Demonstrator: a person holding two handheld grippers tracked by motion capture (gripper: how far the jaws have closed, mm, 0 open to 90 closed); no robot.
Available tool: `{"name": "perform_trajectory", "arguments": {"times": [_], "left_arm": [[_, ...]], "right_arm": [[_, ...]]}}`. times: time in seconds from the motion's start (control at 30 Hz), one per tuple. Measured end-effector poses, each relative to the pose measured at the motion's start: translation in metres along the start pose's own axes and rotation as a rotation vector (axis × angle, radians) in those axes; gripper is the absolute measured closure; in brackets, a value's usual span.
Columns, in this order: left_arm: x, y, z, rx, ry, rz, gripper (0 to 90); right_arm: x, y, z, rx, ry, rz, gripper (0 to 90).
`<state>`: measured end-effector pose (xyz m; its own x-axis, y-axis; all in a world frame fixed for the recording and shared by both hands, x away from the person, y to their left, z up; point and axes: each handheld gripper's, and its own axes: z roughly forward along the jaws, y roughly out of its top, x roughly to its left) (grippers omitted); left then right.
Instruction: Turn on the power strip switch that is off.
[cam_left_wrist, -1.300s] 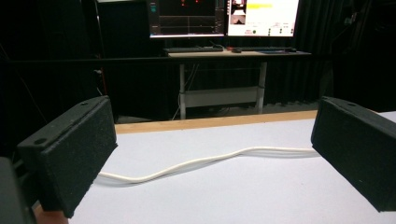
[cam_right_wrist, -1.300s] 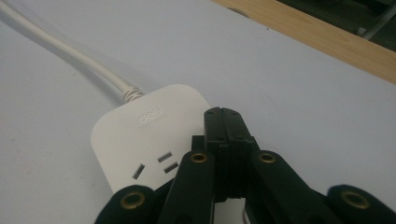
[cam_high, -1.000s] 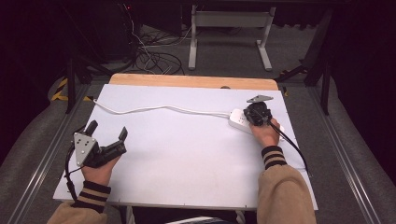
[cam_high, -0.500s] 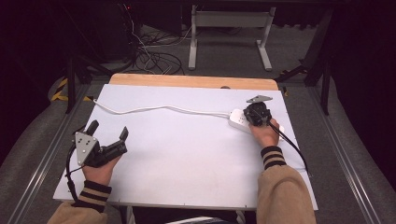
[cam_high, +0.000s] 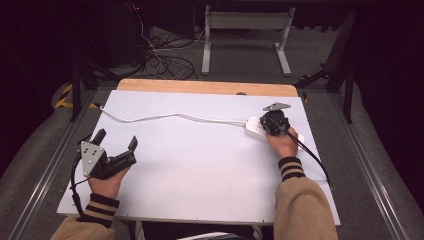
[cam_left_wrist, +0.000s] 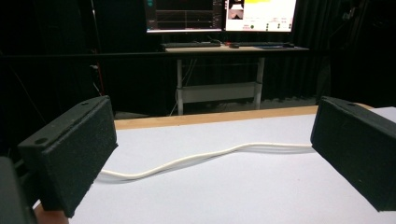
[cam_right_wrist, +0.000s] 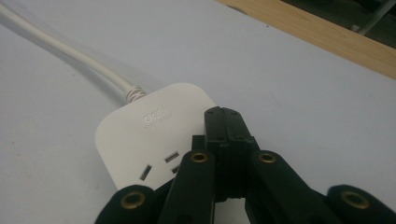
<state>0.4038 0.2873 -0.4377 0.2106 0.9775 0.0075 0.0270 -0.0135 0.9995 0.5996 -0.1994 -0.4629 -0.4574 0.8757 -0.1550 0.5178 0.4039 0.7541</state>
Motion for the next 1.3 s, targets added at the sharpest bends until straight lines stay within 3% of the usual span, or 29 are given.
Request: {"name": "perform_trajectory", "arguments": {"times": [0.93, 1.3], "left_arm": [[-0.0004, -0.0003, 0.0001, 0.006, -0.007, -0.003, 1.2], [-0.0035, 0.0003, -0.0018, 0.004, -0.011, 0.005, 1.2]], "right_arm": [[-0.0004, 0.0, -0.0002, 0.002, 0.005, 0.013, 90.0], [0.005, -0.0016, -0.0004, -0.012, -0.035, 0.011, 90.0]]}}
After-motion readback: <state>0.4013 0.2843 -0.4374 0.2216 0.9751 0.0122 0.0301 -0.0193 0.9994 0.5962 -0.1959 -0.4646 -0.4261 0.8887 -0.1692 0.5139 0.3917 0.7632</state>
